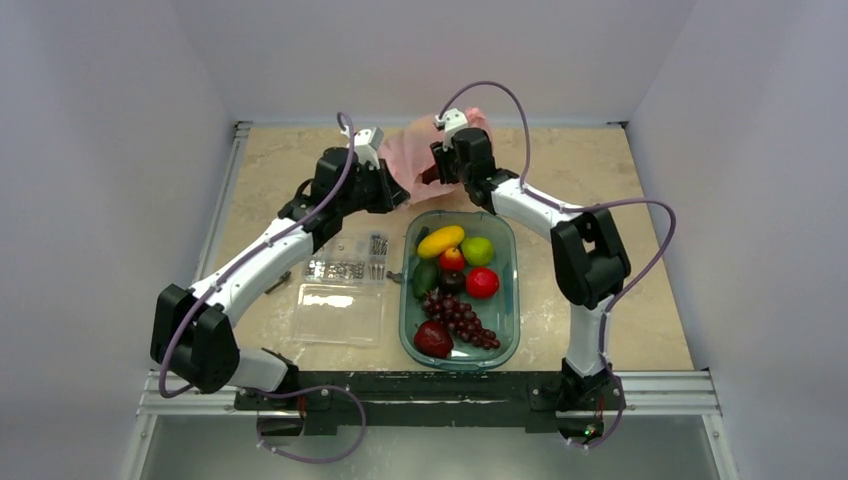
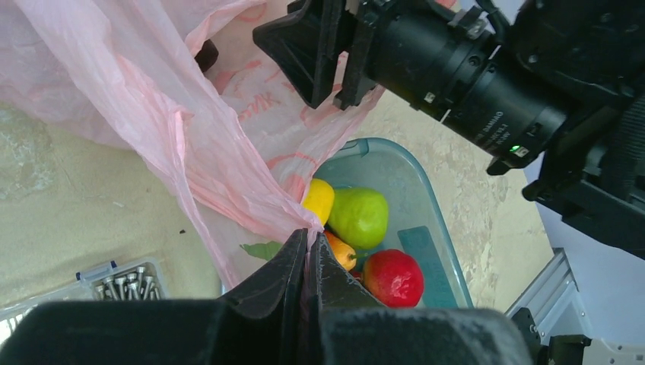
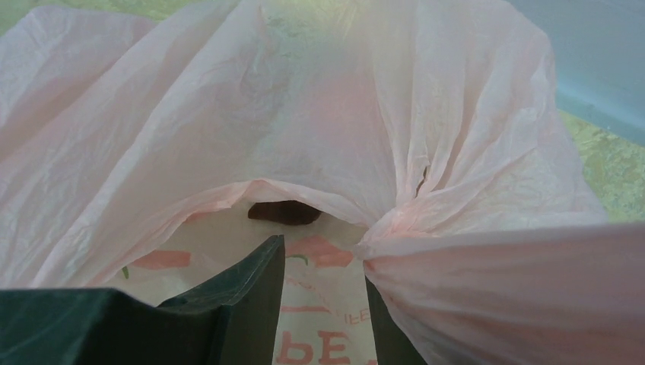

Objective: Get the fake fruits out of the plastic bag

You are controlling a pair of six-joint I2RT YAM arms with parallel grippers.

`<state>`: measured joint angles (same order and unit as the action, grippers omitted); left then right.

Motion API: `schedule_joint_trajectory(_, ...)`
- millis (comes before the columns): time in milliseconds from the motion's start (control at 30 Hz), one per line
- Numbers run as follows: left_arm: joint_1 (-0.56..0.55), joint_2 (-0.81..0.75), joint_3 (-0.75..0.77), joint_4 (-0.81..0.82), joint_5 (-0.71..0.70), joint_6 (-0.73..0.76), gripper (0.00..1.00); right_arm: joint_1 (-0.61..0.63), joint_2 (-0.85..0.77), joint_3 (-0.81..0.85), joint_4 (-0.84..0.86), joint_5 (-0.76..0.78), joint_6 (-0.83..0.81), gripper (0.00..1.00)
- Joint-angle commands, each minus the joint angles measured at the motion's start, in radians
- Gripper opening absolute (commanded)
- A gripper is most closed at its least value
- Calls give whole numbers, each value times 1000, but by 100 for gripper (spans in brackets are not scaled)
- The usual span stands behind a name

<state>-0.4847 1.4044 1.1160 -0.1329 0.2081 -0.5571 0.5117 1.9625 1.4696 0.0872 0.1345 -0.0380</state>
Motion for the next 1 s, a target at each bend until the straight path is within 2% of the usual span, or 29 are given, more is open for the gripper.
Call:
schedule_joint_trajectory(0,-8,-38,-11,77,0,-6,0,9,29,24,47,4,-2,42)
schedule_joint_trajectory(67,-10,-44,-19,97,15,-19,0,9,72,79,47,27,27,47)
schedule_joint_trajectory(267,-30,-79,-53,100,-40,-53,0,6,278,345,122,115,329,53)
schedule_joint_trajectory(400,-35,-96,-102,69,-168,-108,0,-2,434,631,187,49,506,57)
schedule_joint_trajectory(500,-45,-80,-125,67,-233,-113,0,-11,482,730,255,-6,628,57)
schedule_joint_trajectory(600,-45,-47,-116,45,-233,-141,0,-25,443,667,348,-63,738,56)
schedule_joint_trajectory(733,-46,-50,-109,43,-226,-130,0,-48,330,511,346,-131,767,58)
schedule_joint_trajectory(800,-45,-55,-99,36,-222,-115,0,-52,269,436,301,-171,728,63)
schedule_joint_trajectory(967,-46,-37,-43,-12,-194,-59,0,-49,140,306,110,-207,510,78)
